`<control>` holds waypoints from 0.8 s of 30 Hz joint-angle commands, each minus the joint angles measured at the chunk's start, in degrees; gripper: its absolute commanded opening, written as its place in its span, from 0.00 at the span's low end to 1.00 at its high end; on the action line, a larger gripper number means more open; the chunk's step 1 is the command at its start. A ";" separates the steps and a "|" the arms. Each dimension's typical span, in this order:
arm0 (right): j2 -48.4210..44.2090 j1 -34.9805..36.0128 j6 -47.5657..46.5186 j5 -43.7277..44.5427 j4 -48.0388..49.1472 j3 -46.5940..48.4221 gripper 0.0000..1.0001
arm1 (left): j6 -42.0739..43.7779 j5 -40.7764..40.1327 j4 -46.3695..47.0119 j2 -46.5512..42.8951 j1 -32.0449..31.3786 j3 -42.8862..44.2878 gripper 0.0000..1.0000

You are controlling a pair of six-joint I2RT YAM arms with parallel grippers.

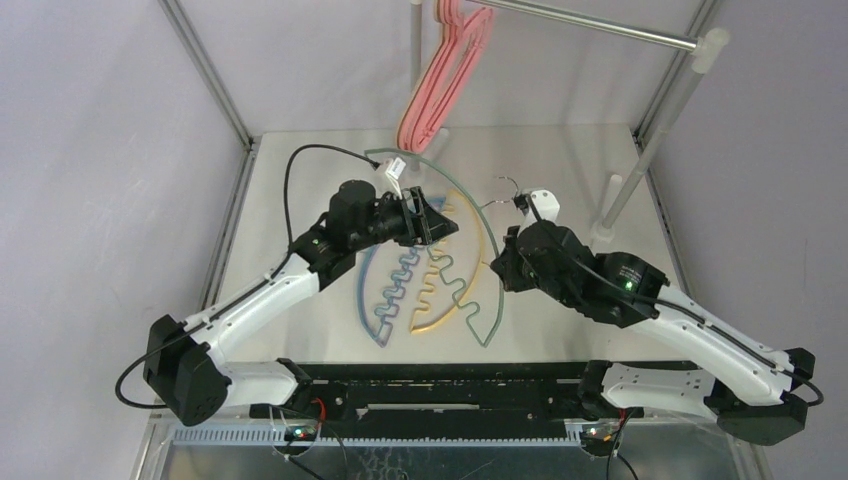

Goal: Organize the hangers

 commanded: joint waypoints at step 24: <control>-12.14 -11.06 6.49 -38.27 29.87 -10.15 0.00 | 0.31 2.56 2.84 3.04 -0.67 3.98 0.55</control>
